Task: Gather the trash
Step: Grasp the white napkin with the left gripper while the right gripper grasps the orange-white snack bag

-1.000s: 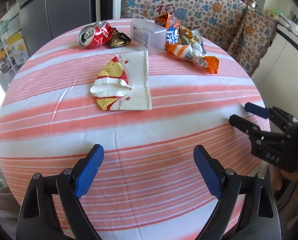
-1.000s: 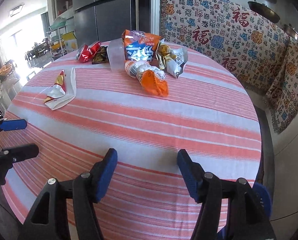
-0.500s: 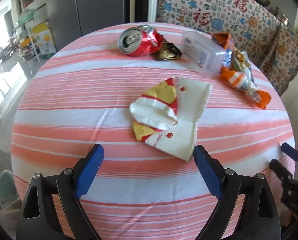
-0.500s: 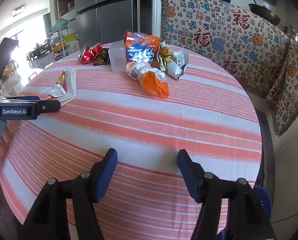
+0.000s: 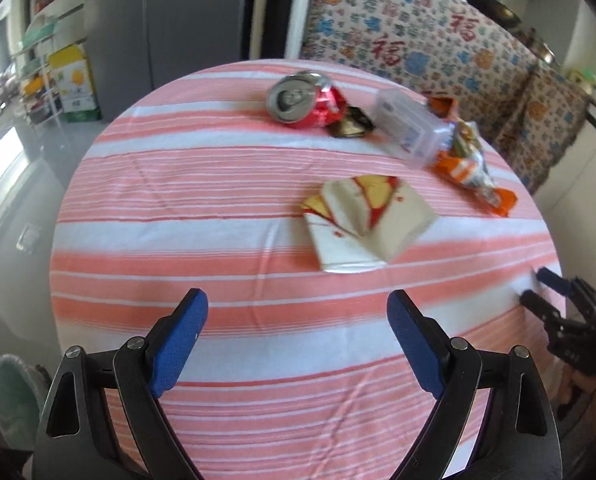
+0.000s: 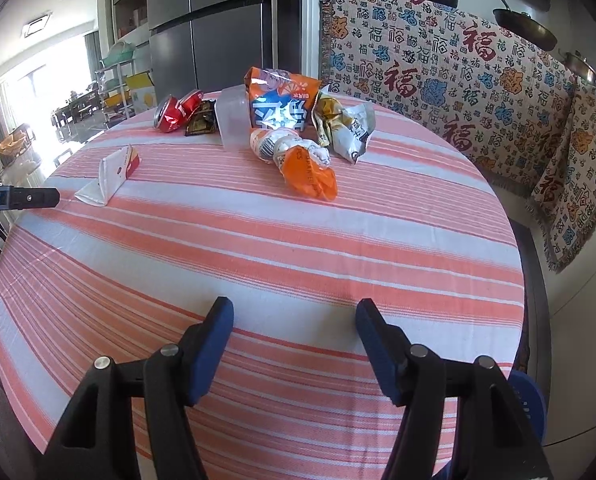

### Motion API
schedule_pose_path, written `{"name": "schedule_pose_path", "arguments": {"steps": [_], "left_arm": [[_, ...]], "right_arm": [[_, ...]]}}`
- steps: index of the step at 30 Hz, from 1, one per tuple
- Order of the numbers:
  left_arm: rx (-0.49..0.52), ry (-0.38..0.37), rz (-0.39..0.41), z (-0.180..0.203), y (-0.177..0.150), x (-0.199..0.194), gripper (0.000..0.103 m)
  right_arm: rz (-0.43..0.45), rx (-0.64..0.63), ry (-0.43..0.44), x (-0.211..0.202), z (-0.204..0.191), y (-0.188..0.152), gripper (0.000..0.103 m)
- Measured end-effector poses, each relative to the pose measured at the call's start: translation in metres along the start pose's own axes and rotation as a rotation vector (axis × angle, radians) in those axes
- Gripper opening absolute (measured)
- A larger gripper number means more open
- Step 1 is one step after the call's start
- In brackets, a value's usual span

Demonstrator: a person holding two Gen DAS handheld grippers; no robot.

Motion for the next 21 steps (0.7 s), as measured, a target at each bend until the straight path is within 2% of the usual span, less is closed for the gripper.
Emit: {"name": "schedule_pose_path", "arguments": {"steps": [4, 8, 9, 11, 16, 19, 21], "left_arm": [[0.087, -0.020, 0.039, 0.036, 0.007, -0.009, 0.092], [0.082, 0.007, 0.062, 0.049, 0.018, -0.003, 0.092], [0.076, 0.011, 0.061, 0.050, 0.020, 0.002, 0.092], [0.067, 0.015, 0.048, 0.052, 0.022, 0.012, 0.092], [0.082, 0.045, 0.058, 0.057, 0.023, 0.019, 0.090], [0.092, 0.065, 0.075, 0.060, 0.030, 0.019, 0.086], [0.110, 0.075, 0.080, 0.064, 0.033, 0.020, 0.074]], "right_arm": [[-0.004, 0.000, 0.003, 0.000, 0.000, 0.000, 0.065], [-0.038, 0.002, 0.007, -0.002, 0.003, 0.003, 0.065], [-0.021, 0.003, 0.013, -0.004, 0.004, 0.007, 0.065], [0.002, 0.009, 0.016, -0.005, 0.009, 0.019, 0.065], [-0.032, 0.015, 0.052, 0.013, 0.020, 0.064, 0.065], [-0.103, 0.036, 0.094, 0.040, 0.024, 0.083, 0.065], [-0.135, 0.076, 0.118, 0.055, 0.028, 0.091, 0.065]]}}
Point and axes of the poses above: each gripper's, at about its wrist camera, not at the fingertips, and x roughly the way its jaws point, z to its right, y to its top, the point moved 4 cm from there along x, roughly the way its jaws point, and after that the axes turned 11 degrees about y, right-handed, at the moved point
